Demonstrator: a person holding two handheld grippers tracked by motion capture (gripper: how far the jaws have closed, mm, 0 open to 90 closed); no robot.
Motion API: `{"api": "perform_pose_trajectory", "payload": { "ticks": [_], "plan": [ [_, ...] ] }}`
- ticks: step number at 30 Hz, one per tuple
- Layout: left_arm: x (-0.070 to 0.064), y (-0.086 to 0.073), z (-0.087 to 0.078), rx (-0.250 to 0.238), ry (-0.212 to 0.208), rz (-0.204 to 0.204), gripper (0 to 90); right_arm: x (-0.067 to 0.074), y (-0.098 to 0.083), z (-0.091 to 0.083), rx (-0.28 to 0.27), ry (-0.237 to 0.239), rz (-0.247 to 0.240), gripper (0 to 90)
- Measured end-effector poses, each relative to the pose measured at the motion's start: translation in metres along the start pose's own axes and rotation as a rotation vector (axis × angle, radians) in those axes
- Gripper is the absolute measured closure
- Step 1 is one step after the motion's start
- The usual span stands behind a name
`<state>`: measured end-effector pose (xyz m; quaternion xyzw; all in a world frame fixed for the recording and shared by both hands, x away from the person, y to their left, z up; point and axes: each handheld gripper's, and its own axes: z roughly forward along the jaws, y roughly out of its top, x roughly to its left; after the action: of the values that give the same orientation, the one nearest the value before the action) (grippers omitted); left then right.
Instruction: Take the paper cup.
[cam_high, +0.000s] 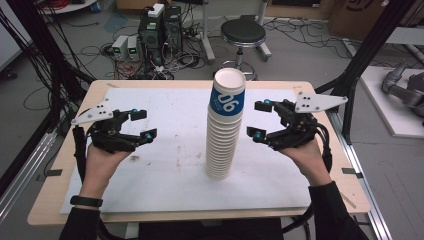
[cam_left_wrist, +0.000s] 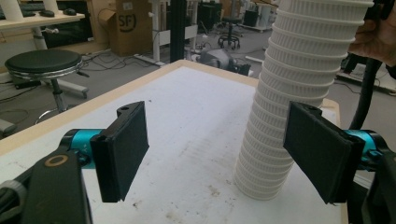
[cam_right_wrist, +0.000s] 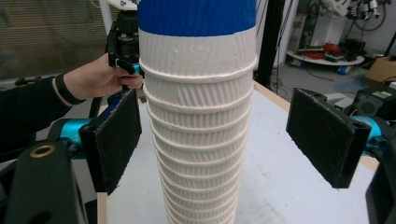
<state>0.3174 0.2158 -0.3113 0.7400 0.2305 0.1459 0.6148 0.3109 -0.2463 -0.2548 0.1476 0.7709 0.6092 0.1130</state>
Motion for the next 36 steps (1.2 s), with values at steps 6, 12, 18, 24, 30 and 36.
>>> {"api": "perform_pose_trajectory", "payload": {
  "ticks": [6,12,18,24,30,36],
  "plan": [
    [-0.001,0.001,0.001,0.004,-0.006,0.003,22.1,0.0,0.002,0.016,0.03,0.032,0.01,18.1],
    [-0.003,0.001,0.001,0.002,-0.011,0.003,22.1,-0.001,0.002,0.027,0.045,0.027,0.036,18.1],
    [-0.004,0.002,0.002,0.002,-0.015,0.005,22.1,0.0,0.004,0.037,0.058,0.056,0.047,18.2],
    [-0.006,0.004,0.004,0.006,-0.021,0.01,22.1,0.002,0.005,0.043,0.064,0.05,0.058,15.6],
    [-0.009,0.007,0.007,0.003,-0.039,0.015,22.1,0.001,0.005,0.048,0.072,0.057,0.059,13.3],
    [-0.013,0.009,0.011,0.012,-0.049,0.027,22.1,0.001,0.006,0.052,0.07,0.059,0.066,13.1]
  ]
}}
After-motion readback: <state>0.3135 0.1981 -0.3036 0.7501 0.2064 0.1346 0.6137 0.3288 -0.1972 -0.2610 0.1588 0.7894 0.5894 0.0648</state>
